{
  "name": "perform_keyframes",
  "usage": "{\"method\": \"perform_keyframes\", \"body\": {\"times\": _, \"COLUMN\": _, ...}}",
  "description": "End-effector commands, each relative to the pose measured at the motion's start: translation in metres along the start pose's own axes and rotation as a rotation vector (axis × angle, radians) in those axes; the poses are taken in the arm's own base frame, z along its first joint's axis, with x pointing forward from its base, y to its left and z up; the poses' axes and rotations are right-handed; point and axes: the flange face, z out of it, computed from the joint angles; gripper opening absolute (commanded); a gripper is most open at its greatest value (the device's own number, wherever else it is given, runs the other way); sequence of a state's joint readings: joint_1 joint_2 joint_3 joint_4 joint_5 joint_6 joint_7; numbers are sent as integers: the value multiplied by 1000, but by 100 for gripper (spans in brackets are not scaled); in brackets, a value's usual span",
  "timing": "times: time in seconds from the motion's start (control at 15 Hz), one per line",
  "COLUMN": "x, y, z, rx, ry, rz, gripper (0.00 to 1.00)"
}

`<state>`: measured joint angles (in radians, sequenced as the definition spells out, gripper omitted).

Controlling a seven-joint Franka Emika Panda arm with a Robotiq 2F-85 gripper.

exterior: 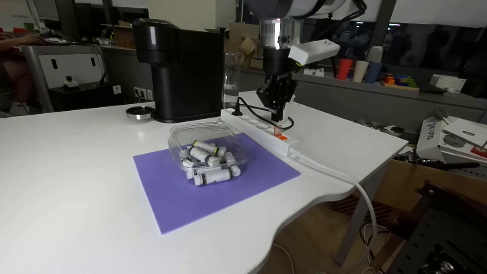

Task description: Press the power button on the extension cord.

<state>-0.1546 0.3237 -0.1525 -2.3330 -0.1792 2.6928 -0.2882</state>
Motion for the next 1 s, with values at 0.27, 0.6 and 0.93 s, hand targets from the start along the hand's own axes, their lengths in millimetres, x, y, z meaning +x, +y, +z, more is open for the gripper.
{"method": "perform_keyframes", "body": {"times": 0.27, "x": 1, "y": 4, "z": -30, "rx": -35, "ry": 27, "rz": -30, "gripper": 70}}
{"method": "perform_keyframes", "body": {"times": 0.6, "x": -2, "y": 6, "z": -43, "rx": -6, "ry": 3, "rz": -11, "gripper": 99}}
{"method": "perform_keyframes", "body": {"times": 0.93, "x": -19, "y": 17, "z": -66, "rx": 49, "ry": -112, "rz": 53, "gripper": 100}}
